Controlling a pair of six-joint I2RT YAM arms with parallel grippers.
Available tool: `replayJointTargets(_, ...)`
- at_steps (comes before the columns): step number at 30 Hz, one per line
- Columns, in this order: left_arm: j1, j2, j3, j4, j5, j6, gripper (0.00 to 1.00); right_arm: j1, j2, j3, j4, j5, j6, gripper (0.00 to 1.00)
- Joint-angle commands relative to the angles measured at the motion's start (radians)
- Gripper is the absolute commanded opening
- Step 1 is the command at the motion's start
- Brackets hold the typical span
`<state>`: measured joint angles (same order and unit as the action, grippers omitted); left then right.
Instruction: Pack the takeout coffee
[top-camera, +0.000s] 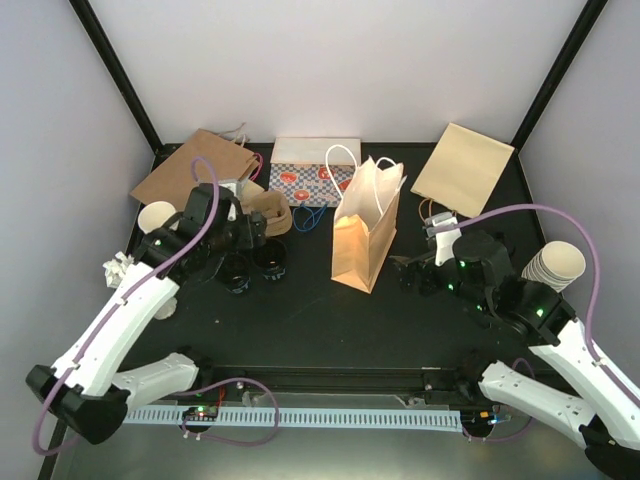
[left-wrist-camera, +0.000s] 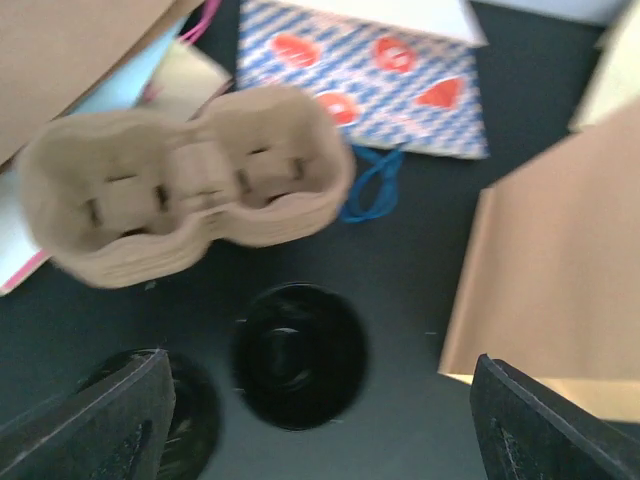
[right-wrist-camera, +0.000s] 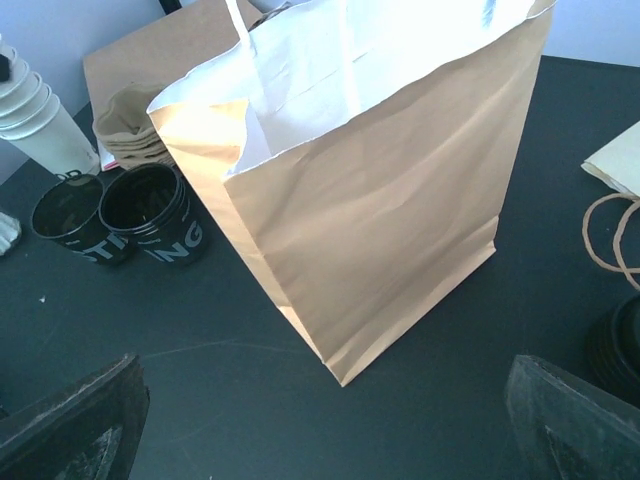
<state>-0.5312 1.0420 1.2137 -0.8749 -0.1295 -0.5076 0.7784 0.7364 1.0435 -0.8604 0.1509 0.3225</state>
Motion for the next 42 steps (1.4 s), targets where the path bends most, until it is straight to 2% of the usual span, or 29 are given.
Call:
replayJointTargets(1,0.150,0.046,-0.073,0.016,0.045,0.051,0.84,-0.002,-0.006,-0.015,0.035,-0.028,-0.001,1.00)
replayJointTargets(4,0.229,0.115,-0.090,0.071,0.097,0.058,0.88,-0.002,-0.013,-0.020,0.033,-0.040,0.004,1.00)
replayJointTargets(8,0.271,0.229,-0.062,0.121,0.104,0.064,0.88,-0.002,-0.028,-0.021,0.022,-0.043,0.007,1.00)
replayJointTargets(14,0.291,0.463,0.061,0.102,0.134,0.080,0.84,-0.003,-0.057,-0.041,0.014,-0.036,0.016,1.00)
replayJointTargets(18,0.290,0.583,0.139,0.067,0.092,0.073,0.84,-0.004,-0.065,-0.040,0.011,-0.051,0.024,1.00)
replayJointTargets(23,0.292,0.649,0.178,0.068,0.012,0.052,0.85,-0.002,-0.065,-0.043,0.017,-0.055,0.024,1.00)
replayJointTargets(30,0.292,0.720,0.196,0.103,0.006,0.033,0.85,-0.003,-0.052,-0.049,0.021,-0.048,0.013,1.00)
replayJointTargets(33,0.292,0.739,0.204,0.103,0.006,0.029,0.76,-0.003,-0.048,-0.046,0.022,-0.047,0.012,1.00)
replayJointTargets(42,0.292,0.676,0.195,0.095,0.003,0.031,0.33,-0.002,-0.047,-0.055,0.026,-0.046,0.011,1.00)
